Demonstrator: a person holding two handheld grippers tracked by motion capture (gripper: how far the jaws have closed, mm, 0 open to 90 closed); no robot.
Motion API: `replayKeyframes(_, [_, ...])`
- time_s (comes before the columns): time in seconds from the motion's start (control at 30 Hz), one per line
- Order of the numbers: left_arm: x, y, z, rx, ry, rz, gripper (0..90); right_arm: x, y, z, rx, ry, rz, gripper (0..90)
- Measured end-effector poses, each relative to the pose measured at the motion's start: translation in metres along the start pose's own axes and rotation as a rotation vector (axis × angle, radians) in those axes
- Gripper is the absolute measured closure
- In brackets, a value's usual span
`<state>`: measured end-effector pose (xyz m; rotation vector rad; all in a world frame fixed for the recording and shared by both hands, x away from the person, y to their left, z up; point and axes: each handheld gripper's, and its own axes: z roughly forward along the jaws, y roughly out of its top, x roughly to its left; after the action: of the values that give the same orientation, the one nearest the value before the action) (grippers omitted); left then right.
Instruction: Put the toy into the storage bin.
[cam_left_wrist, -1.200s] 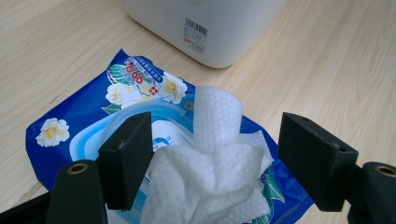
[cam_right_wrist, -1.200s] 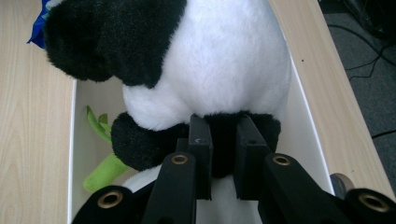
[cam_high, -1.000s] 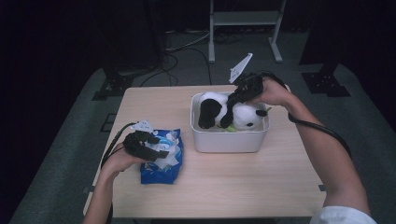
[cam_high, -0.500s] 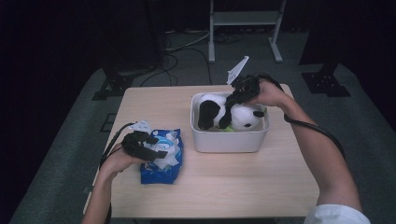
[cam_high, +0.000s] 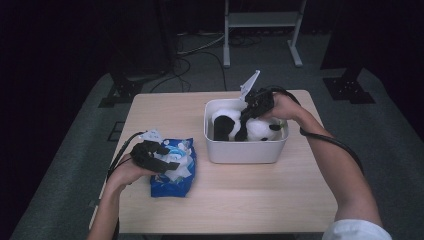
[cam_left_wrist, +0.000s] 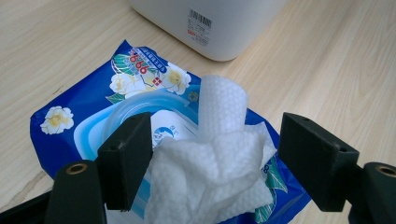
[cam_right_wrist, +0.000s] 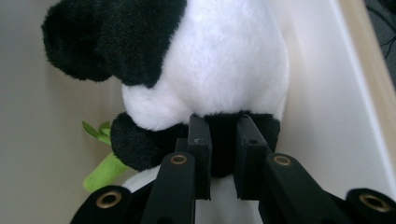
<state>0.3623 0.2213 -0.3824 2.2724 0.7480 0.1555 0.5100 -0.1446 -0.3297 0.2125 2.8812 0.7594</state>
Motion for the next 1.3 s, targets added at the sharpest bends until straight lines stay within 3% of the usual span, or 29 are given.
replayKeyframes(0.17, [0.000, 0.000, 0.001, 0.003, -0.007, 0.006, 25.4, 0.001, -0.004, 0.007, -0.008, 0.013, 0.008, 77.9])
replayKeyframes(0.43, [-0.001, 0.000, 0.002, 0.005, -0.006, 0.007, 25.4, 0.003, -0.009, 0.010, 0.003, 0.059, 0.040, 63.8])
replayKeyframes(0.7, [-0.002, 0.003, 0.003, 0.008, -0.007, 0.013, 25.4, 0.001, -0.011, 0.006, 0.023, 0.210, 0.086, 53.9])
replayKeyframes(0.83, [-0.002, 0.003, 0.004, 0.007, -0.006, 0.016, 25.4, 0.001, -0.010, 0.004, 0.033, 0.254, 0.091, 52.9])
replayKeyframes(1.07, [-0.002, 0.002, 0.003, 0.008, -0.005, 0.015, 25.3, 0.002, -0.009, 0.004, 0.026, 0.246, 0.080, 53.3])
replayKeyframes(1.3, [-0.002, 0.001, 0.000, 0.006, -0.003, 0.012, 25.3, -0.006, -0.004, -0.005, -0.041, 0.244, 0.096, 51.1])
